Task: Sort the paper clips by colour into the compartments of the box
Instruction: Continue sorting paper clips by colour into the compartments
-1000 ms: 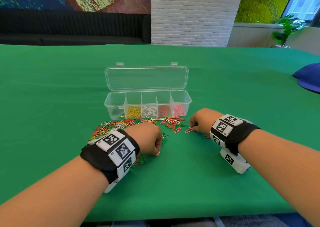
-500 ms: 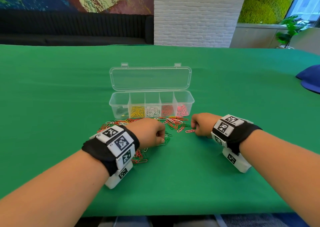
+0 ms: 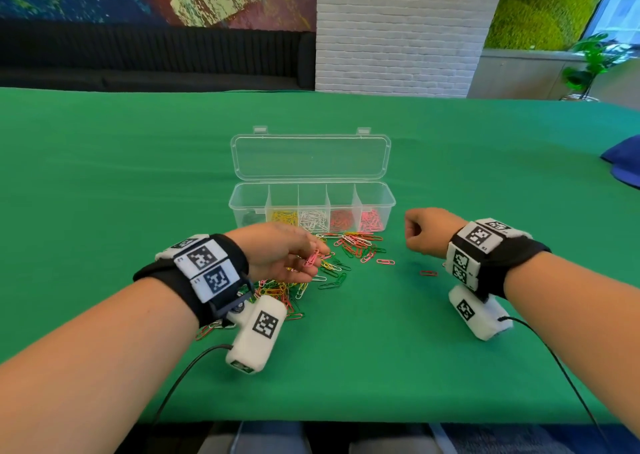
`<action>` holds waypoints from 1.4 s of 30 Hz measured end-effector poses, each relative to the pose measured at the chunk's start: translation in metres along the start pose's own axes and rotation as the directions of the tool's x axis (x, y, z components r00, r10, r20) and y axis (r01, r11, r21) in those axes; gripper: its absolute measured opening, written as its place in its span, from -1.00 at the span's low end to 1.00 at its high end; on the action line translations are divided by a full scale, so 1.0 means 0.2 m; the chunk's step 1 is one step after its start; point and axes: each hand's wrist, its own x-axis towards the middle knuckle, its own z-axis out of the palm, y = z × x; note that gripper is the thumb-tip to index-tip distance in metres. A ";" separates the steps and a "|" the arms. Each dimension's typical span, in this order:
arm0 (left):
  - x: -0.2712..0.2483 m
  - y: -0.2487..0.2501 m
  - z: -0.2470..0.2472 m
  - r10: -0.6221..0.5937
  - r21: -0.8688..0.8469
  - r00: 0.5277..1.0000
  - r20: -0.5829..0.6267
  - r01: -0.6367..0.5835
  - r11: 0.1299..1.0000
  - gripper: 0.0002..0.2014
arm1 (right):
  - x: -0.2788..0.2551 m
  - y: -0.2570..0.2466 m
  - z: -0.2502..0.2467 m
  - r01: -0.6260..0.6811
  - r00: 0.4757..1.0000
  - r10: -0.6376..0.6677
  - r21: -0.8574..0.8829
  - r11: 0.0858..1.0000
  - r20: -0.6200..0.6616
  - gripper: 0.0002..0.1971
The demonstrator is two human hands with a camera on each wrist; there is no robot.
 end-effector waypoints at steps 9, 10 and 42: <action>0.03 0.07 0.06 -0.012 0.388 0.991 -0.134 0.063 0.919 -0.76 | 0.01 -0.07 0.01 -0.001 0.975 -0.020 0.094 0.996 0.220 -0.87; 0.04 0.07 0.07 0.023 0.570 0.991 -0.135 0.059 0.820 -0.75 | 0.01 -0.08 0.01 0.033 0.974 -0.039 0.029 0.999 0.223 -0.96; 0.44 0.20 0.36 0.233 0.980 0.972 -0.033 -0.015 0.198 -0.74 | 0.10 -0.07 0.10 -0.047 0.985 0.081 -0.219 0.975 0.149 -0.72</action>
